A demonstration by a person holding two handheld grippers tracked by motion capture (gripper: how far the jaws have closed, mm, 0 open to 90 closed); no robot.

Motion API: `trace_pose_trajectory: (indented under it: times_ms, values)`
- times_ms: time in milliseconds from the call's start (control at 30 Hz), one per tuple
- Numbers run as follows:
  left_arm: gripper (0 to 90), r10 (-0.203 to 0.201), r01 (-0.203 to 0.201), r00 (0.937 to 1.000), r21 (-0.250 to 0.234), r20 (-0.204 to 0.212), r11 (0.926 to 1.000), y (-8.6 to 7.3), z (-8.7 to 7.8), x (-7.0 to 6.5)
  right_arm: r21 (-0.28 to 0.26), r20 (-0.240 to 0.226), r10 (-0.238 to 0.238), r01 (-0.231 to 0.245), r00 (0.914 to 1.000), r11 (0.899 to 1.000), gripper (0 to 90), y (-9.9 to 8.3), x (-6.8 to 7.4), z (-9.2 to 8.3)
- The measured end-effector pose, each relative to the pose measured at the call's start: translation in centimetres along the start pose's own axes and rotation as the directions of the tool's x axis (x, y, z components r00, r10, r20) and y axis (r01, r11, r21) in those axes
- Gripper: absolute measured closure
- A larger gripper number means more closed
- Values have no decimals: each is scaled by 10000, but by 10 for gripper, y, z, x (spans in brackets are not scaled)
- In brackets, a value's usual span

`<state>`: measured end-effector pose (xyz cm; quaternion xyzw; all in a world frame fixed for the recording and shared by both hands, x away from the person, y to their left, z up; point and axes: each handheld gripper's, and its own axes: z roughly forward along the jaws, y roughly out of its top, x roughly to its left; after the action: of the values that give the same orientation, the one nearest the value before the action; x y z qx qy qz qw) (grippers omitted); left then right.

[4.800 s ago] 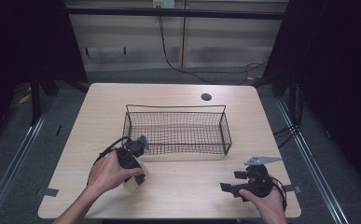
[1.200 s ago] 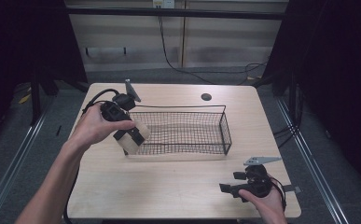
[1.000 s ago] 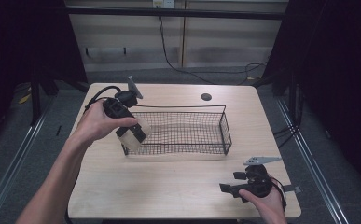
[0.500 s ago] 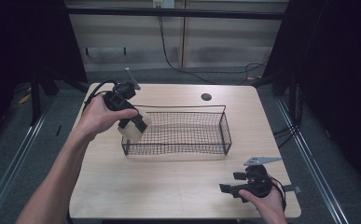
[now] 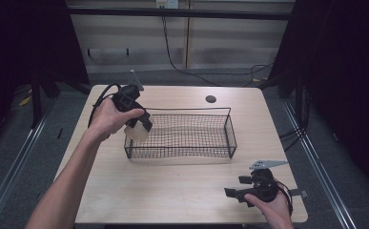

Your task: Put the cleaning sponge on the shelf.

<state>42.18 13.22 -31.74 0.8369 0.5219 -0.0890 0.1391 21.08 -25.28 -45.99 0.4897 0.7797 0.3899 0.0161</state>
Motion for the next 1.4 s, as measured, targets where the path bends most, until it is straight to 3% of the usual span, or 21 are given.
trace_pose_trajectory:
  times_ms: [200, 367, 433, 600, 933, 1000, 1067, 1167, 1367, 1400]
  values:
    - [278, -576, 576, 9983, 0, -117, 9983, 2, 5, 6, 6, 8, -10, 10, 10000, 10000, 151, 0, 0, 0]
    - [278, -826, 826, 9965, 9, -111, 9966, 4, 12, 8, 26, 51, 16, -16, 10000, 10000, 151, 0, 0, 0]
    - [278, -985, 987, 9948, 58, -270, 9951, 4, 16, 8, 21, 40, -21, 21, 10000, 10000, 151, 0, 0, 1]
    - [278, -1417, 1418, 9897, 62, -190, 9899, 7, 22, 12, 34, 56, -2, 2, 10000, 10000, 151, 0, 0, 1]
    - [278, -1684, 1691, 9852, 221, -307, 9854, 13, 39, 9, 58, 61, 16, -17, 10000, 10000, 152, 0, 0, 0]
    - [278, -1905, 1908, 9815, 135, -194, 9815, 14, 43, 11, 61, 76, 12, -12, 10000, 10000, 152, 0, 0, 0]
    - [278, -2068, 2074, 9777, 123, -351, 9782, 14, 48, 12, 32, 66, 5, -5, 10000, 10000, 152, 0, 0, 0]
    - [277, -2005, 2017, 9789, 269, -403, 9791, 14, 53, 16, 14, 68, 23, -23, 10000, 10000, 152, 0, -1, 0]
    - [277, -2430, 2437, 9693, 154, -373, 9697, 14, 60, 21, 36, 76, 22, -23, 10000, 10000, 152, 0, 0, 0]
    - [277, -2372, 2381, 9705, 168, -434, 9711, 14, 61, 22, 42, 80, 41, -41, 10000, 10000, 152, 0, 0, 0]
